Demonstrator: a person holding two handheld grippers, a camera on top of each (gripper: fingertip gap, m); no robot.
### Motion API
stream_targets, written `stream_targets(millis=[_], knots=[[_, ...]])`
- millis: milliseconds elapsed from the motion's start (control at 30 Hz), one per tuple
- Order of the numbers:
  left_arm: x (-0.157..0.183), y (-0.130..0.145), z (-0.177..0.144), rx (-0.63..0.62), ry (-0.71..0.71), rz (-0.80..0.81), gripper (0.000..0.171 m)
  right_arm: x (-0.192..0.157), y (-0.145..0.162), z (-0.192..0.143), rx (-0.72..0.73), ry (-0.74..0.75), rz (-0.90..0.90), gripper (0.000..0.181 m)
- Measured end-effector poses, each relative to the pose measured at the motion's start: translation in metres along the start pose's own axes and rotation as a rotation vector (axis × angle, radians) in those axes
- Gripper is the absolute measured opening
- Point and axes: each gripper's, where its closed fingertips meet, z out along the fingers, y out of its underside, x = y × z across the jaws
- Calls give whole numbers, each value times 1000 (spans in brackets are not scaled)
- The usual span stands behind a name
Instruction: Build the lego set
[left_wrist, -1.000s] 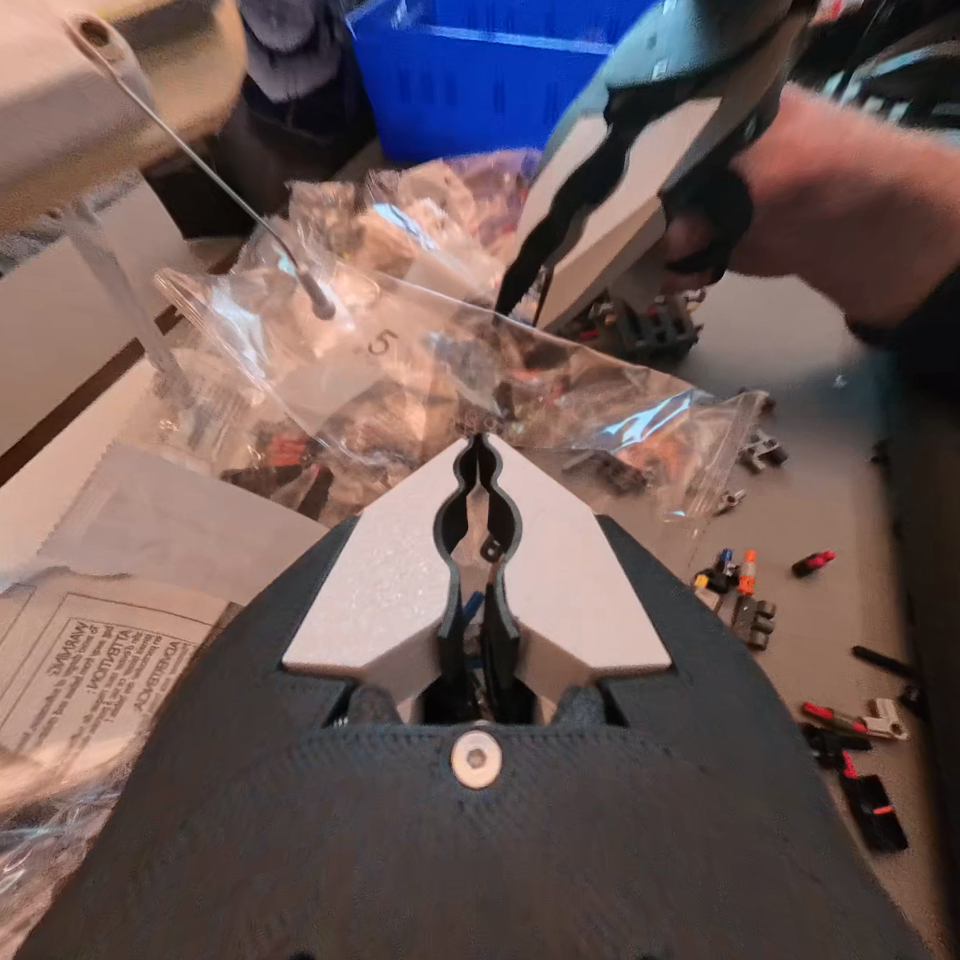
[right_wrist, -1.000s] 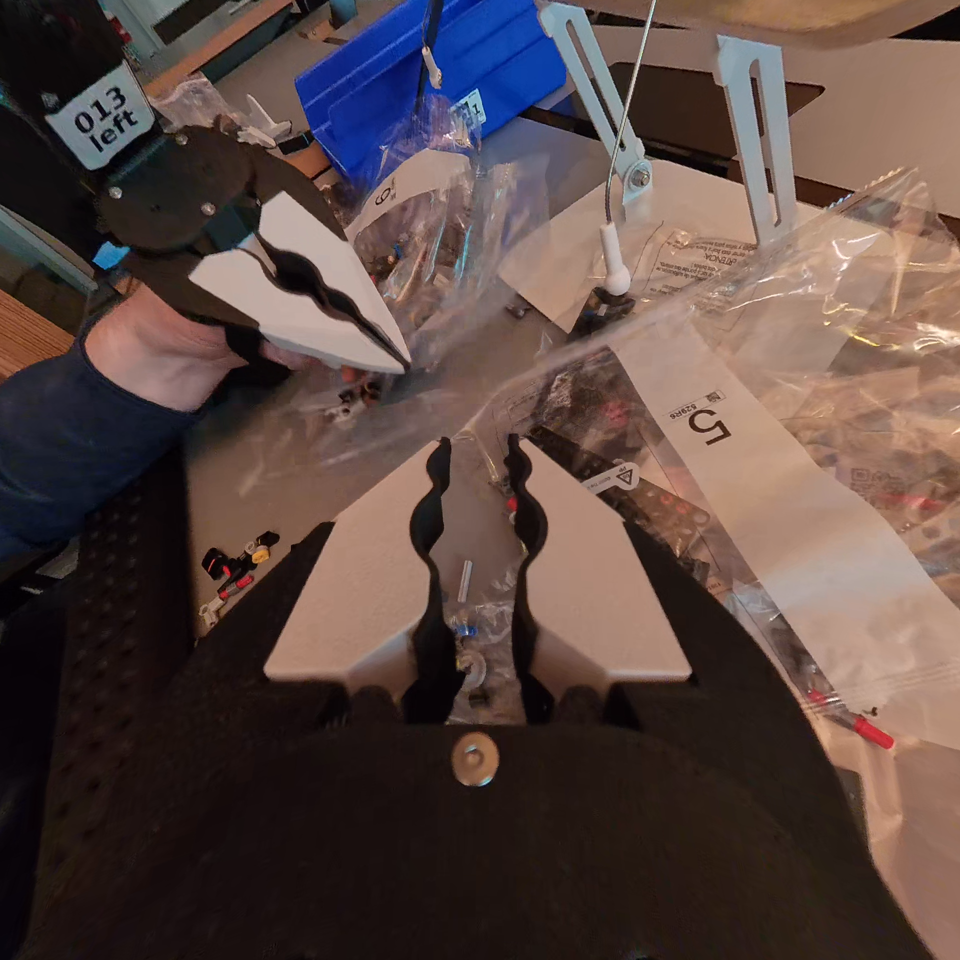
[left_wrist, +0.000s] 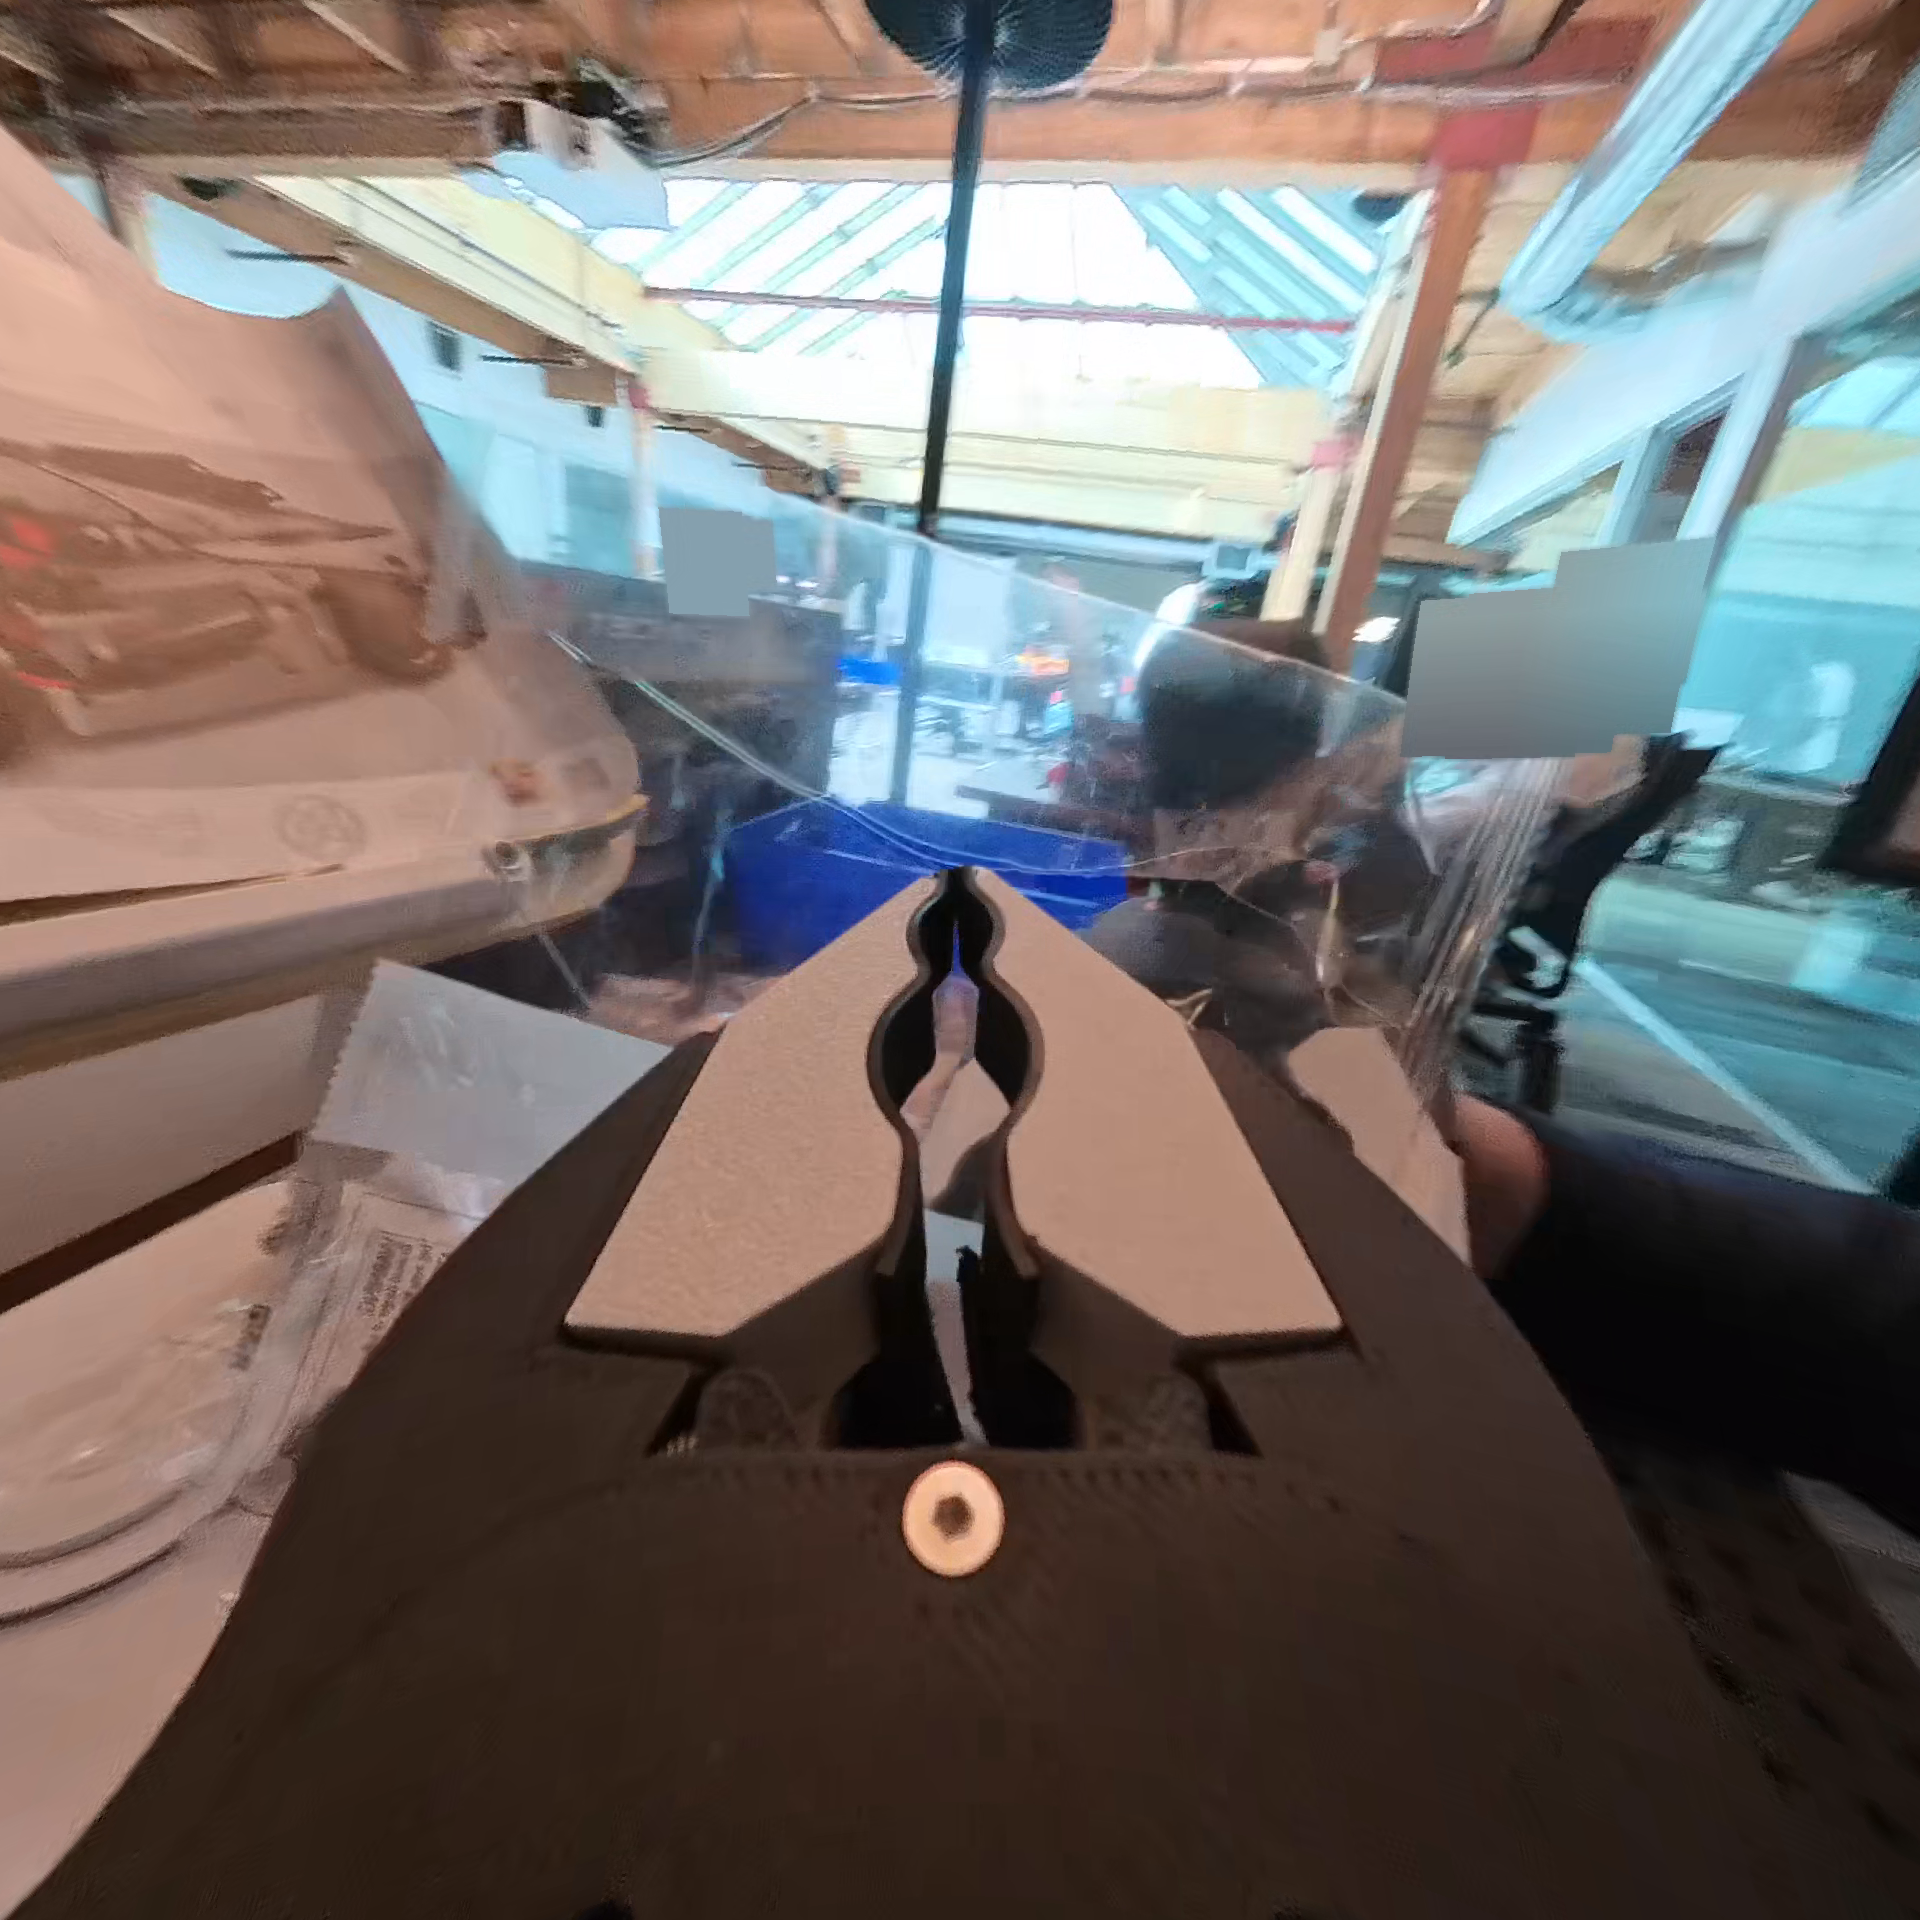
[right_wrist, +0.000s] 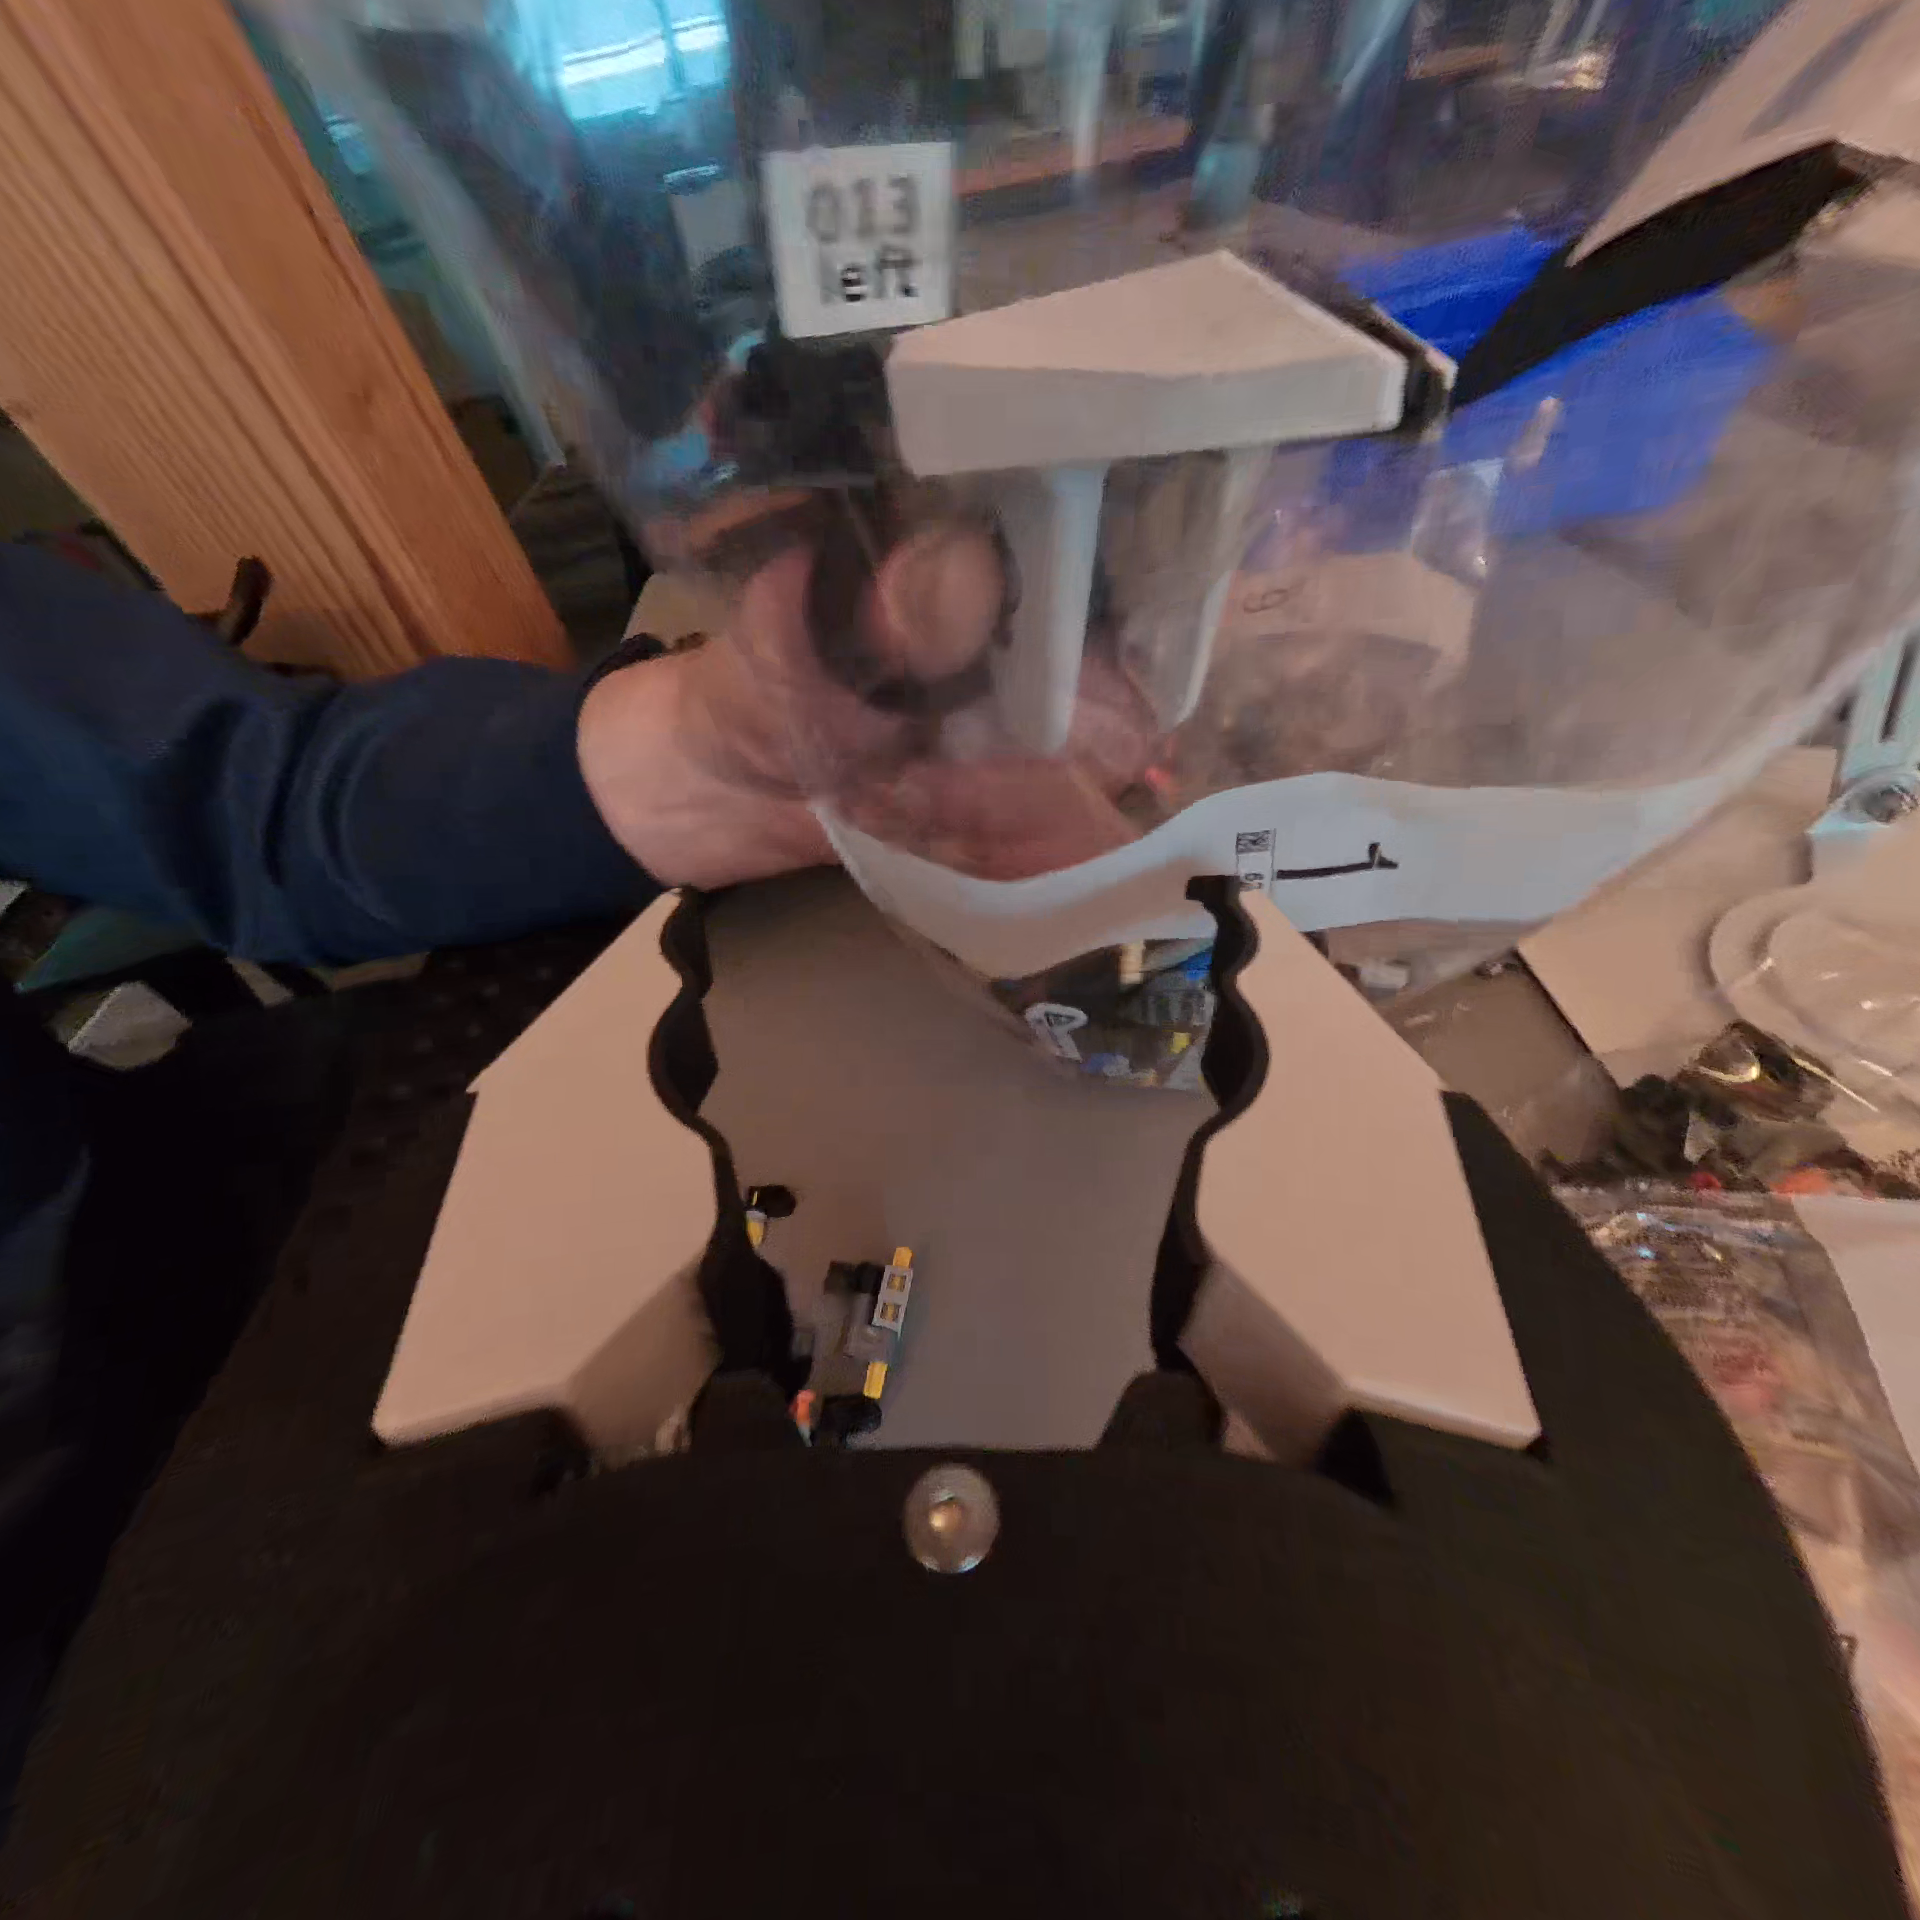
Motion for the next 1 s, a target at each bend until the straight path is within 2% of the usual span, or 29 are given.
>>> stream_targets(millis=[100,200,300,367,400,533,633,733,800,867,967,1000], knots=[[-2,7,4,-31,-49,42,0,12,5,5,-35,87,32,100],[4,12,9,-44,-8,5,0,25,12,5,-83,184,-3,83],[13,19,14,-80,51,-14,0,32,15,-1,-107,248,-74,37],[15,19,13,-77,67,-19,0,36,18,-7,-117,264,-74,15],[15,19,13,-76,71,-23,0,34,18,-7,-114,240,-67,11],[14,17,10,-76,75,-17,0,29,23,-8,-131,189,-67,0],[2,4,0,-59,21,38,16,22,23,-16,-143,137,-87,0],[-24,-7,-19,-59,-96,120,23,4,24,-25,-141,8,-109,0],[-37,-6,-26,-76,-132,114,31,-7,26,-30,-151,-61,-135,0],[-49,9,-27,-140,-138,45,46,-17,26,-33,-149,-118,-161,0],[-39,44,-24,-272,24,-124,62,-37,28,-38,-151,-233,-176,0],[-33,53,-23,-306,74,-169,62,-44,29,-39,-157,-272,-177,0]])
